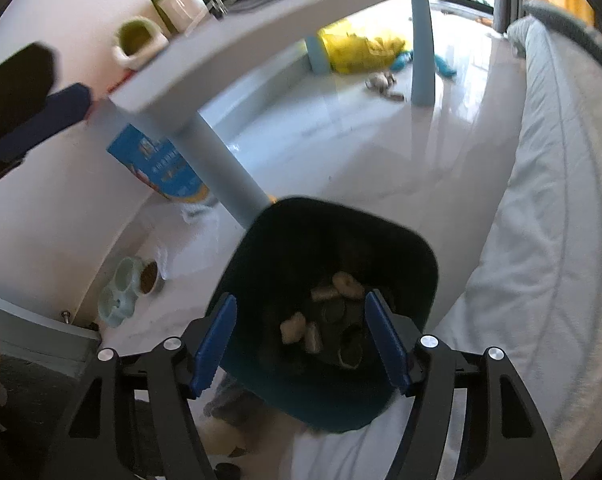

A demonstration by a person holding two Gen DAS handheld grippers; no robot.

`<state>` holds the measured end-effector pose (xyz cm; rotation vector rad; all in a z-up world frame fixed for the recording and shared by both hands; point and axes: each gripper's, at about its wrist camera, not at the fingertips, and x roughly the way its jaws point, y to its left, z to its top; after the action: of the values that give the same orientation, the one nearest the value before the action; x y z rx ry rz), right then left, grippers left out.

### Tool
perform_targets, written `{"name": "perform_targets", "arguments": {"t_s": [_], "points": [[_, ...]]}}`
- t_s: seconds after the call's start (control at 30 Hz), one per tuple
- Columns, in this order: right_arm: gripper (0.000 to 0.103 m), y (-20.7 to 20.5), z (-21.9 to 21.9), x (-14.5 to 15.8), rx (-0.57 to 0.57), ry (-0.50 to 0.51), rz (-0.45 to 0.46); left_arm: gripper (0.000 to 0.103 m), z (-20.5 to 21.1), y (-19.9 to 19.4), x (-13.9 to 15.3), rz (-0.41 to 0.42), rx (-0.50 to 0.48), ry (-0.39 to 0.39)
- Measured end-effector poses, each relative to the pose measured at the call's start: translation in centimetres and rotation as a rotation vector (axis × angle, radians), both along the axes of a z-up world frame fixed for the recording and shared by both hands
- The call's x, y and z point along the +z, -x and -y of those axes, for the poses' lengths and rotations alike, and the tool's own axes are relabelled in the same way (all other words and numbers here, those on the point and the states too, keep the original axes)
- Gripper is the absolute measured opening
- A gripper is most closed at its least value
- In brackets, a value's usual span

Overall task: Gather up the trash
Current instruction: 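Move both tools back over the bed toward the remaining black piece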

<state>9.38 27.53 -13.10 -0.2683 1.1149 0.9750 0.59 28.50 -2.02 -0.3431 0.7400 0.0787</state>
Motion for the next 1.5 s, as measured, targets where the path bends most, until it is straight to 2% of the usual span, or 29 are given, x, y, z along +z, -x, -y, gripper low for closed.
{"name": "perform_targets", "arguments": {"t_s": [0.23, 0.33, 0.87, 1.2, 1.37, 1.5], "points": [[0.068, -0.1, 3.2, 4.2, -0.032, -0.057, 0.121, 0.057, 2.0, -0.2, 3.0, 0.082, -0.006, -0.005], [0.068, -0.8, 5.1, 5.2, -0.056, -0.082, 0.139, 0.057, 3.3, -0.6, 4.0, 0.101, -0.024, -0.014], [0.071, -5.7, 15.5, 7.6, -0.205, -0.071, 0.278, 0.071, 11.1, -5.2, 5.8, 0.138, -0.131, -0.031], [0.080, -10.2, 26.3, 9.5, -0.386, -0.027, 0.384, 0.073, 18.8, -9.7, 4.1, 0.121, -0.255, -0.060], [0.085, -11.8, 30.5, 9.2, -0.449, -0.014, 0.386, 0.073, 22.2, -11.6, 2.5, 0.097, -0.323, -0.074], [0.085, -12.7, 33.2, 8.5, -0.479, 0.003, 0.380, 0.073, 24.2, -13.1, 1.0, 0.065, -0.360, -0.055]]}}
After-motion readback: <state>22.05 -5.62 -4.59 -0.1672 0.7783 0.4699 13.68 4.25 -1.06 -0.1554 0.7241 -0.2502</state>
